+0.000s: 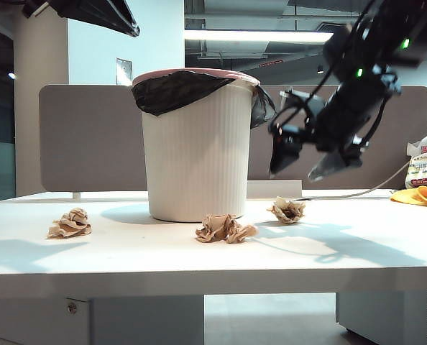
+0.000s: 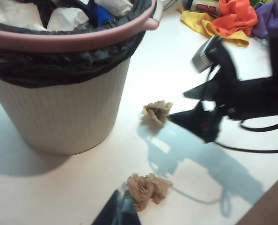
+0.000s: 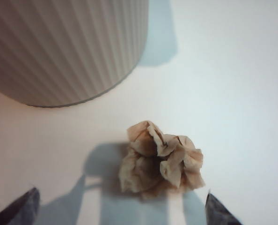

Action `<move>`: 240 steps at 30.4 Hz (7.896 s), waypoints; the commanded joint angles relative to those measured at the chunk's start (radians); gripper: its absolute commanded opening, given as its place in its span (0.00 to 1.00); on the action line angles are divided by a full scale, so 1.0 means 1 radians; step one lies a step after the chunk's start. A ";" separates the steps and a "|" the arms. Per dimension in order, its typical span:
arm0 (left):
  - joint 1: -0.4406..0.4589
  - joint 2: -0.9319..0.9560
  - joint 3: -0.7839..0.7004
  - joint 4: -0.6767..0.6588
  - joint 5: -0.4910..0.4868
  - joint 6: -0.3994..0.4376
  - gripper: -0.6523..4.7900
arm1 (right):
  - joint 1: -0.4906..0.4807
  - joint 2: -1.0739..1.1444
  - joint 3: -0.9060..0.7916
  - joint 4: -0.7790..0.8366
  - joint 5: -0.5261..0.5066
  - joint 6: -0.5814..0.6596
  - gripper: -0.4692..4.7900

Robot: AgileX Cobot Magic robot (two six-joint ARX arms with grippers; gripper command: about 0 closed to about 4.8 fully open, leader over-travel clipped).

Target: Pick up all the trash on the table and put it in the trash can.

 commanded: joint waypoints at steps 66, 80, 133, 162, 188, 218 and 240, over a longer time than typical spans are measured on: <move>-0.002 0.050 0.454 -0.206 -0.148 0.056 0.11 | 0.134 0.084 0.956 -0.242 -0.014 -0.004 0.09; -0.001 0.053 0.453 -0.250 -0.218 0.101 0.11 | 0.145 0.307 1.101 -0.323 -0.007 -0.011 0.09; -0.003 -0.096 0.424 -0.383 -0.071 0.073 0.11 | 0.177 -0.779 0.294 -0.667 0.028 0.055 0.08; -0.229 -0.130 -0.106 -0.194 -0.208 0.087 0.11 | 0.288 -0.140 -0.120 -0.138 0.038 -0.115 0.78; -0.221 -0.130 -0.105 -0.200 -0.216 0.108 0.11 | 0.288 0.080 0.105 -0.259 0.162 -0.114 0.08; 0.021 -0.011 0.419 -0.160 -0.121 0.093 0.11 | 0.254 0.122 0.922 -0.231 0.114 -0.119 0.08; 0.021 -0.004 0.419 -0.279 -0.125 0.119 0.11 | 0.222 0.293 1.064 -0.272 0.104 -0.060 0.95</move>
